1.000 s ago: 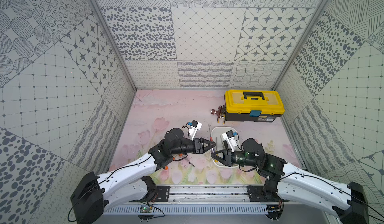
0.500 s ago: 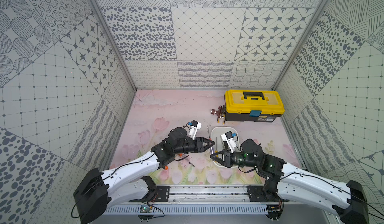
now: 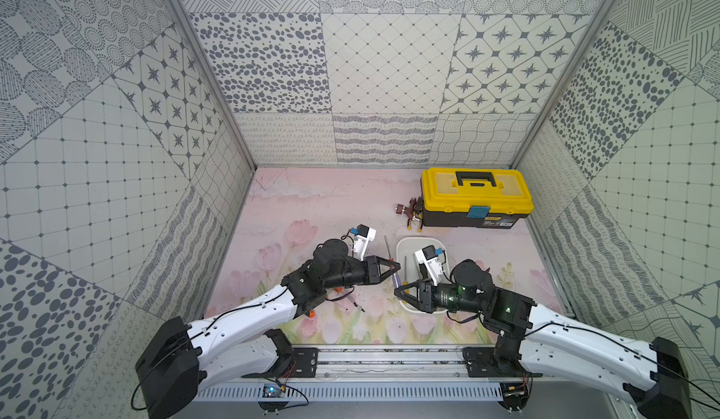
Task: Put the screwdriver on the desktop into the storage box
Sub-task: Place the screwdriver in the storage box.
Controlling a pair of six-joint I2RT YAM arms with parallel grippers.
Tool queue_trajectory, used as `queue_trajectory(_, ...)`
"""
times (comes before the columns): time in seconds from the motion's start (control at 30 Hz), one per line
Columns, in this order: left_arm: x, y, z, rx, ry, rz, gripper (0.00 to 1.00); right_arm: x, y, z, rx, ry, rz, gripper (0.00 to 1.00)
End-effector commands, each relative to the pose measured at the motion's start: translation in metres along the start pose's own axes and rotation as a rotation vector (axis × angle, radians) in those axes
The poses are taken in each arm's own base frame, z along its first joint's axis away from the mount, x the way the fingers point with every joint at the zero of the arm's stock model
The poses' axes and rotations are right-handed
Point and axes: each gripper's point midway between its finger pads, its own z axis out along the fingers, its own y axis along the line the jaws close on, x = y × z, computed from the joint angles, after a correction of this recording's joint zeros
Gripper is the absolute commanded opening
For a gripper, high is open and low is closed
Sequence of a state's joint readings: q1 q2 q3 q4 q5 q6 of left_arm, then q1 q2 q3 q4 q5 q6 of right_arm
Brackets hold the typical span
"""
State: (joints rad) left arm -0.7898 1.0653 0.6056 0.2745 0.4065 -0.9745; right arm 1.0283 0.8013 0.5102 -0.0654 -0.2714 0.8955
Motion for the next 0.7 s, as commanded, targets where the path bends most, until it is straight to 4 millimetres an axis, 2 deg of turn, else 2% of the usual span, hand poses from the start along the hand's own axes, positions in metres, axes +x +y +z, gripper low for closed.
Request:
queue_trajectory(0.0,-0.009,-0.003,0.002,0.011,-0.038,0.014,0.0,-0.012,0.031,-0.004,-0.119,-0.041,-0.041,0.0)
queue_trajectory(0.07,-0.008,-0.005,0.003,0.022,-0.026,0.023,0.0,-0.012,0.03,-0.005,-0.113,-0.042,-0.038,0.01)
queue_trajectory(0.13,-0.006,-0.008,0.003,0.037,-0.012,0.033,0.0,-0.014,0.027,-0.008,-0.094,-0.054,-0.036,0.27)
queue_trajectory(0.17,-0.004,-0.01,0.003,0.049,-0.002,0.042,0.0,-0.015,0.025,-0.01,-0.086,-0.062,-0.036,0.45)
queue_trajectory(0.2,-0.002,-0.013,0.003,0.064,0.008,0.051,0.0,-0.015,0.024,-0.012,-0.085,-0.064,-0.035,0.56)
queue_trajectory(0.27,0.002,-0.021,0.002,0.112,0.031,0.069,0.0,-0.014,0.023,-0.016,-0.093,-0.065,-0.035,0.64)
queue_trajectory(0.33,0.006,-0.032,0.0,0.169,0.058,0.09,0.0,-0.012,0.022,-0.017,-0.094,-0.058,-0.031,0.66)
queue_trajectory(0.5,0.014,-0.051,-0.005,0.251,0.115,0.133,0.0,-0.01,0.021,-0.016,-0.092,-0.042,-0.034,0.64)
queue_trajectory(0.67,0.015,-0.051,-0.01,0.231,0.108,0.161,0.0,-0.011,0.019,-0.015,-0.085,-0.04,-0.03,0.51)
